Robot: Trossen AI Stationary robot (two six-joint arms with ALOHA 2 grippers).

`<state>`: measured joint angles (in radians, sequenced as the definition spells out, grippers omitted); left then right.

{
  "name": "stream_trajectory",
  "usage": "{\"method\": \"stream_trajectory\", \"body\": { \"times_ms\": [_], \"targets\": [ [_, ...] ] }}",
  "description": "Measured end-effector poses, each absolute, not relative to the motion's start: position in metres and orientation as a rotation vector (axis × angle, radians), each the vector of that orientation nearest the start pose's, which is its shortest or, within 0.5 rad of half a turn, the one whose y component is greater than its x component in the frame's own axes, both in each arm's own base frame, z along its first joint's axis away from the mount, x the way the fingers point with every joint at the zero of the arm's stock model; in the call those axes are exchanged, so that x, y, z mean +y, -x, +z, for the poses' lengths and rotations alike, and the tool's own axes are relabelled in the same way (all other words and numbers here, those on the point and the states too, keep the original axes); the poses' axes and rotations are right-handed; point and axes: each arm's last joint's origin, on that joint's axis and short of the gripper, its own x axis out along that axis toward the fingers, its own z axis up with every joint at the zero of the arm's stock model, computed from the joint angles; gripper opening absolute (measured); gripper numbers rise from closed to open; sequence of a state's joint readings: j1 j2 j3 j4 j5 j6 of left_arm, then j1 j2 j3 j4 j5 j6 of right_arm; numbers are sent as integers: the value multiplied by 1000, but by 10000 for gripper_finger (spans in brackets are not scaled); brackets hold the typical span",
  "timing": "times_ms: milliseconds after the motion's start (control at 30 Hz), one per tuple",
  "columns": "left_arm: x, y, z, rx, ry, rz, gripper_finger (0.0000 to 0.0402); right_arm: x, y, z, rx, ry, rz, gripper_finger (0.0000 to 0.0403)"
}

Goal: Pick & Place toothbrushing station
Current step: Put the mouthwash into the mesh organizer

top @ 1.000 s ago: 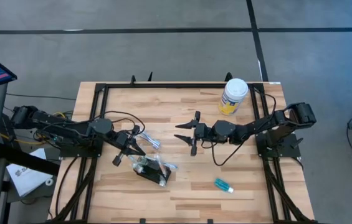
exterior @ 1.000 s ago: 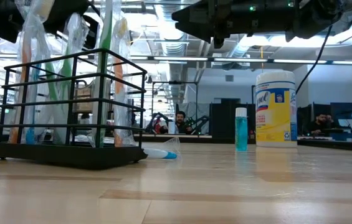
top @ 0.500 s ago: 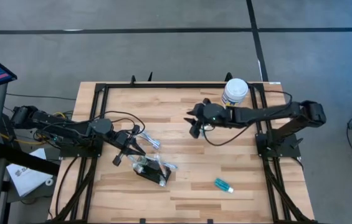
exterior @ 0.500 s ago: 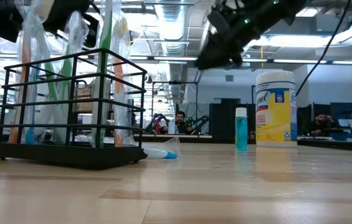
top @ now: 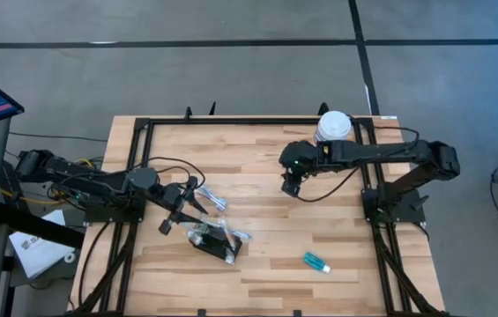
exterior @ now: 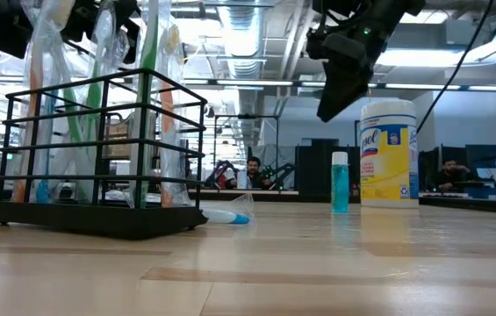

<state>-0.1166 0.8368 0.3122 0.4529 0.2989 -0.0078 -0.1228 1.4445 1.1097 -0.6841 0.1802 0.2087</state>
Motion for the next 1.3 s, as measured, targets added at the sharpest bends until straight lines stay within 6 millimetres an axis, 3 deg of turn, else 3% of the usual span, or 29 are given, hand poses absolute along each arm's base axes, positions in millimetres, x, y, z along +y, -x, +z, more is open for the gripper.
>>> {"method": "stream_trajectory", "body": {
  "times_ms": [333,533,833,1300],
  "targets": [
    [-30,-178,223,66,14,-418,146,-57,-275,256,1035,-370,-528,253],
    [-30,-178,223,66,15,-418,146,-54,-276,254,1040,-444,-534,255],
    [-30,-178,223,66,22,-417,145,-53,-289,221,1201,-471,-546,255],
    [-29,-178,223,61,21,-414,145,-55,-303,190,1289,-476,-539,255]
  ]
}}
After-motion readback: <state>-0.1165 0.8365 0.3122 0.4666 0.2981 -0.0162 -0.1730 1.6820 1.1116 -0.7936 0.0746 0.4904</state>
